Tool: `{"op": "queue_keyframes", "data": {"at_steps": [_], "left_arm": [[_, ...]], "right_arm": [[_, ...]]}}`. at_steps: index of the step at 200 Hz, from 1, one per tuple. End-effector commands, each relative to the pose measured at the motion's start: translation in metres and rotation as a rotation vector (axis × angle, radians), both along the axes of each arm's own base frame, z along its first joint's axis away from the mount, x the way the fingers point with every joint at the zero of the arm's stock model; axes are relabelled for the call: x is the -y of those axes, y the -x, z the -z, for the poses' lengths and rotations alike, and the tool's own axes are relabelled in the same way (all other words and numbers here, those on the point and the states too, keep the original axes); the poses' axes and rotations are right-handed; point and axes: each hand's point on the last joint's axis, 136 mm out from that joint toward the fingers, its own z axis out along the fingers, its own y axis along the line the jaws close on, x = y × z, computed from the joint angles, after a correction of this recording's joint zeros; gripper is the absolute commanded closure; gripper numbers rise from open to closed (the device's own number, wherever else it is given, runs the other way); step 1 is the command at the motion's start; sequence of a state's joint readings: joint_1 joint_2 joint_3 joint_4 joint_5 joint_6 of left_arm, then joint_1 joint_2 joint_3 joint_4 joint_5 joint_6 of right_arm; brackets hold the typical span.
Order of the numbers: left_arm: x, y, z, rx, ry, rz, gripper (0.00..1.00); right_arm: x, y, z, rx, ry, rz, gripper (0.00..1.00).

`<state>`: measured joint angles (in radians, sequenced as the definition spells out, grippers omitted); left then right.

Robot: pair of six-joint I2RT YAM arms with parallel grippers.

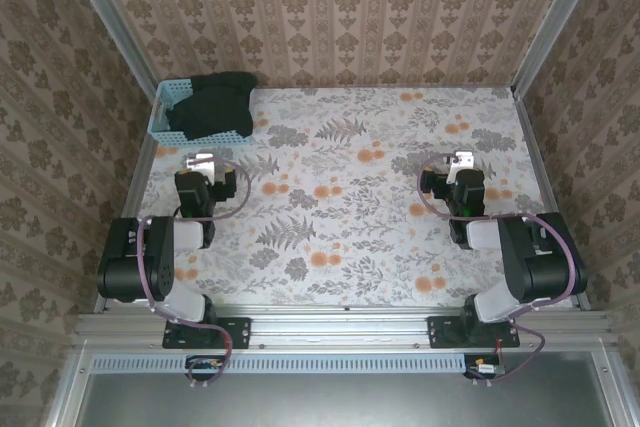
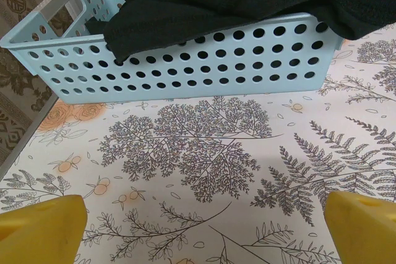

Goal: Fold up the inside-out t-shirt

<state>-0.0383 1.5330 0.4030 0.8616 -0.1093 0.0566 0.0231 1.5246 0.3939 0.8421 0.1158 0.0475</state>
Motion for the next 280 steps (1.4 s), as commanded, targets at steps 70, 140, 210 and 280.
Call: {"op": "queue_keyframes", "data": {"at_steps": [70,140,210,280], "left_arm": [[-0.002,0.001,0.001,0.011,0.013,-0.017,0.0],[-0.002,0.001,0.001,0.01,0.012,-0.017,0.0],[0.0,0.003,0.0,0.023,0.02,0.01,0.0],[0.03,0.05,-0.069,0.148,0.005,0.079,0.0]], "right_arm": [[-0.002,-0.004,-0.006,0.025,-0.002,-0.016,0.0],[-0.002,-0.005,-0.007,0.026,-0.002,-0.016,0.0],[-0.002,-0.004,-0.007,0.027,-0.004,-0.015,0.0],[-0.037,0.016,-0.054,0.057,0.057,-0.157,0.0]]}}
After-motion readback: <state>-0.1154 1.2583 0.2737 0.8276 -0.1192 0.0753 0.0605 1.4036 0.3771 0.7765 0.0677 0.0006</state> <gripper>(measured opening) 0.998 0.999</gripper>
